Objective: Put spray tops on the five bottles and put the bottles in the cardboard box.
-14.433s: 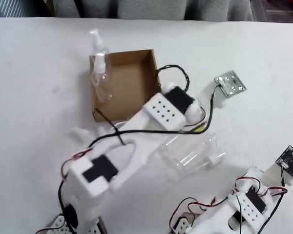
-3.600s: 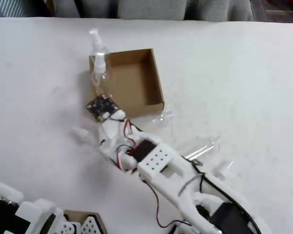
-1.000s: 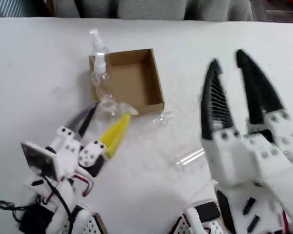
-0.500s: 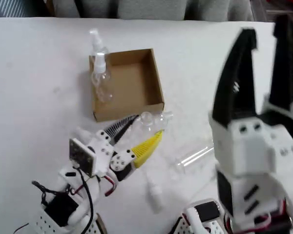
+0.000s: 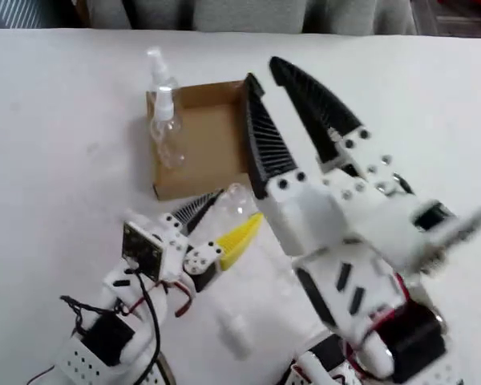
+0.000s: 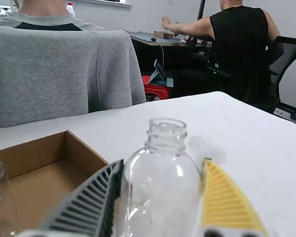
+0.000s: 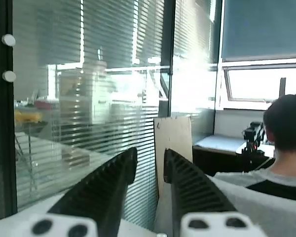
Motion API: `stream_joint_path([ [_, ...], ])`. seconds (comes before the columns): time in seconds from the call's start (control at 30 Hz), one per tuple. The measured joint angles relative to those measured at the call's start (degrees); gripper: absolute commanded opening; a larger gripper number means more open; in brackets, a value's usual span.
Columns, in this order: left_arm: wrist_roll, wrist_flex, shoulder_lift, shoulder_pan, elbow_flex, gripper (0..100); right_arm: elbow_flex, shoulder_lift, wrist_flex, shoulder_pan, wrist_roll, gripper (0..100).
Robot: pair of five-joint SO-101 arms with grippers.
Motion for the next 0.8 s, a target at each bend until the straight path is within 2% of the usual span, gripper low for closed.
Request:
stream_joint_path([
  [0.23, 0.0, -0.9, 0.0, -2.8, 0.0, 2, 12.0, -0.7, -11.2, -0.4, 0.0, 6.6],
  [0.4, 0.0, -1.2, 0.0, -2.9, 1.8, 2, 13.0, 0.2, -14.9, -0.5, 0.0, 6.6],
  [0.53, 0.0, -4.9, 0.0, -2.9, 4.1, 2, 13.0, 3.3, -19.5, -0.5, 0.0, 6.6],
  [0.8, 0.0, -7.7, 0.0, -2.9, 4.6, 2, 13.1, 7.6, -20.0, -0.6, 0.0, 6.6],
])
